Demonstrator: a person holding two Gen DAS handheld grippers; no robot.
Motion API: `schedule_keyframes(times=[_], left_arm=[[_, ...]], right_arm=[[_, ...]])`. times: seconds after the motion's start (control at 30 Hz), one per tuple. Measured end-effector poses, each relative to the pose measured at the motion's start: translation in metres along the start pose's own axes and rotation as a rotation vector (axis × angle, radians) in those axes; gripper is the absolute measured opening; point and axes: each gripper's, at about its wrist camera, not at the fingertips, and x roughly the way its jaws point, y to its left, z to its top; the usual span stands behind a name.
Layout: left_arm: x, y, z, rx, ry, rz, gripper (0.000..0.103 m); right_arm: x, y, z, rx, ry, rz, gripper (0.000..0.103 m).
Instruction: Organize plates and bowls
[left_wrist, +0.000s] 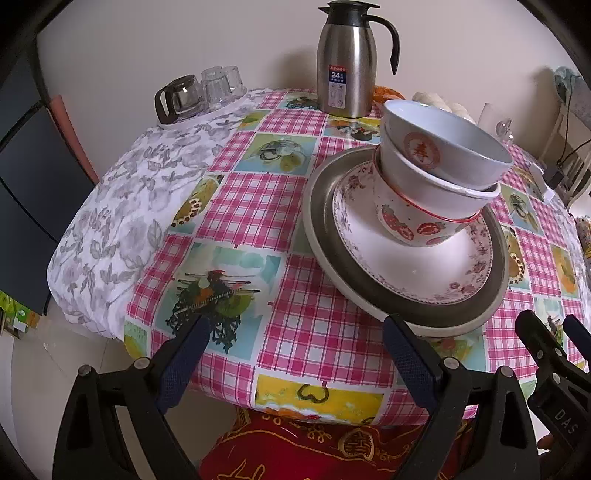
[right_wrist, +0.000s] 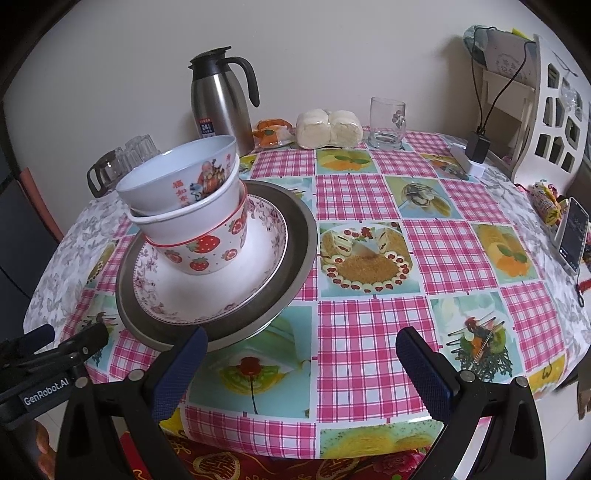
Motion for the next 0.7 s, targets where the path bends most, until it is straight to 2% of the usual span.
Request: schedule_keyframes(times=[0.4, 0.7], left_arm=[[0.0081, 0.0047, 0.0012, -0.014, 0.035, 0.027, 0.095], [0.0074, 0.0052, 0.0023, -0.017, 0.034, 0.008, 0.095]], right_arm=[[0.0054, 0.0007, 0.0008, -0.014, 0.015, -0.016, 0.103], [0.0074, 0.0013, 0.0006, -0.023, 0.021, -0.019, 0.103]])
